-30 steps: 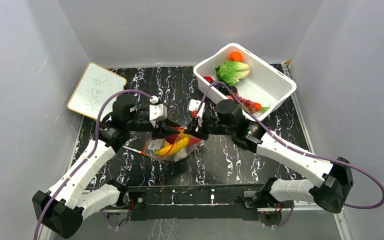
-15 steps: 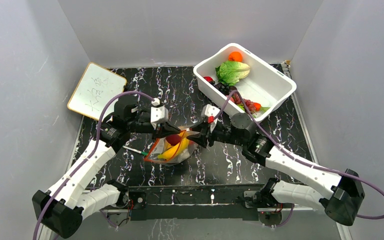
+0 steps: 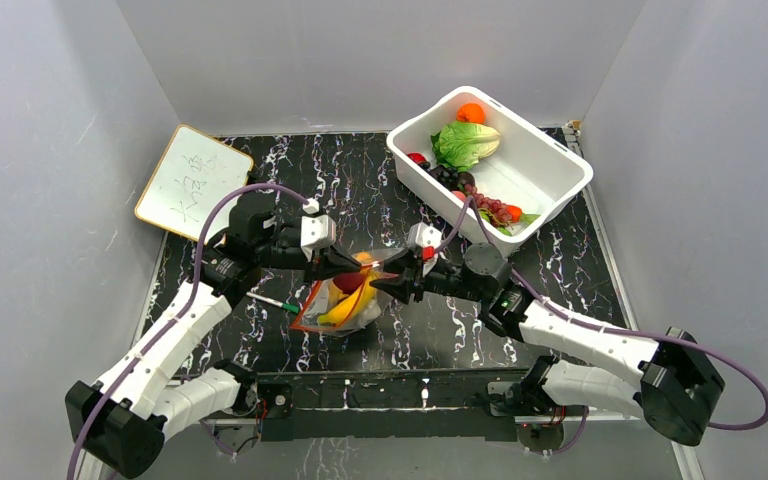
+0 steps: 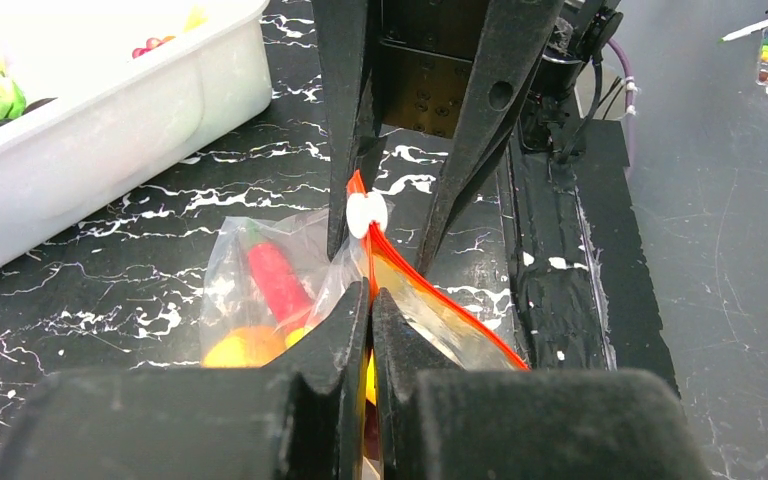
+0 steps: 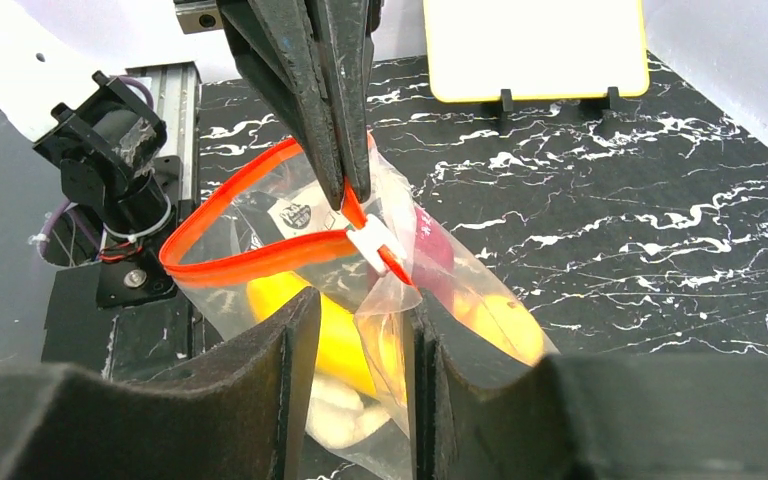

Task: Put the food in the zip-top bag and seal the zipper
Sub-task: Zip the zipper food storage bag at the center of the board.

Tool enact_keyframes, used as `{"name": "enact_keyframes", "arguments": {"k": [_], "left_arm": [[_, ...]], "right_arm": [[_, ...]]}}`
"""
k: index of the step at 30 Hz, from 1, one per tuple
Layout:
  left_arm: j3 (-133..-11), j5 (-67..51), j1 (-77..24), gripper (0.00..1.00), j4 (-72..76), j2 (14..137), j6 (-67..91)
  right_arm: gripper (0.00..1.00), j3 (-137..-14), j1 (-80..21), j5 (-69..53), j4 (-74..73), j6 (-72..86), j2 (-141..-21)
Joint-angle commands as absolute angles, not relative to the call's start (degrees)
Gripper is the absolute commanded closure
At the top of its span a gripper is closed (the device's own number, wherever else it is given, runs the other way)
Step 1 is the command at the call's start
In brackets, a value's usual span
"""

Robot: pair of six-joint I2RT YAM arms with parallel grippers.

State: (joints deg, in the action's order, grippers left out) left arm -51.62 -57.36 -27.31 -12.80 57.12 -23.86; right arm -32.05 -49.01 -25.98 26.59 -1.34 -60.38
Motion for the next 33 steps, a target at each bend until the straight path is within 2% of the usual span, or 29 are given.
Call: {"name": "enact_keyframes", "arguments": {"k": [1,2,4,5,6,9,10,11,14,26,28,31,32,33], "left_arm": [[-50.40,-60.58,-27.42,1.00,-10.16,54.64,-23.14],[-50.30,-60.88,-27.42,1.00,-9.85,54.59,-22.73],[-50.48,-60.94,-27.42,1.00,-9.30,54.59,-21.65],[-50.57,-60.57,-27.40,1.00,-8.86,54.51,-20.79],[-50.66,-59.51,-27.42,0.98,-8.30,54.43,-19.23],[-50.23,-56.61,-27.42,0.58,-4.44,53.96,-14.64],[-49.99,-56.37,-27.42,0.51,-2.39,53.81,-12.67],[-49.72,-56.46,-27.42,0.47,-1.16,53.74,-11.63],[-49.75,-56.61,-27.42,0.45,1.60,53.17,-9.20],[-49.73,-53.26,-27.44,0.45,4.21,51.52,-8.02],[-48.74,-51.41,-27.38,0.50,6.11,51.10,-7.76],[-48.22,-49.90,-27.42,0.64,6.95,50.72,-7.89],[-48.40,-49.50,-27.42,0.71,6.46,50.77,-8.56],[-49.06,-49.35,-27.42,0.83,4.42,50.92,-9.95]], "right_arm": [[0.69,-34.25,-48.96,-27.69,31.09,-3.51,-60.78],[0.76,-34.52,-48.93,-27.85,30.66,-4.04,-60.91],[0.96,-35.10,-48.95,-28.47,29.87,-5.05,-60.95],[1.00,-35.34,-48.91,-28.41,29.66,-5.12,-60.76],[1.00,-35.51,-48.95,-28.34,29.70,-4.98,-60.61],[1.00,-36.35,-48.94,-28.42,30.90,-3.26,-60.70],[1.00,-37.02,-48.95,-28.31,30.99,-2.16,-61.04],[1.00,-37.85,-48.95,-28.10,30.71,-1.65,-61.61],[1.00,-39.98,-48.94,-27.03,29.20,-0.33,-62.75],[1.00,-46.32,-48.91,-23.68,26.21,7.27,-67.18],[1.00,-46.65,-48.95,-23.87,26.13,7.56,-67.80],[1.00,-46.91,-48.95,-23.59,26.11,7.80,-68.08],[1.00,-46.93,-48.95,-23.52,26.17,7.82,-68.03],[1.00,-47.09,-48.93,-23.07,25.90,7.82,-67.86]]}}
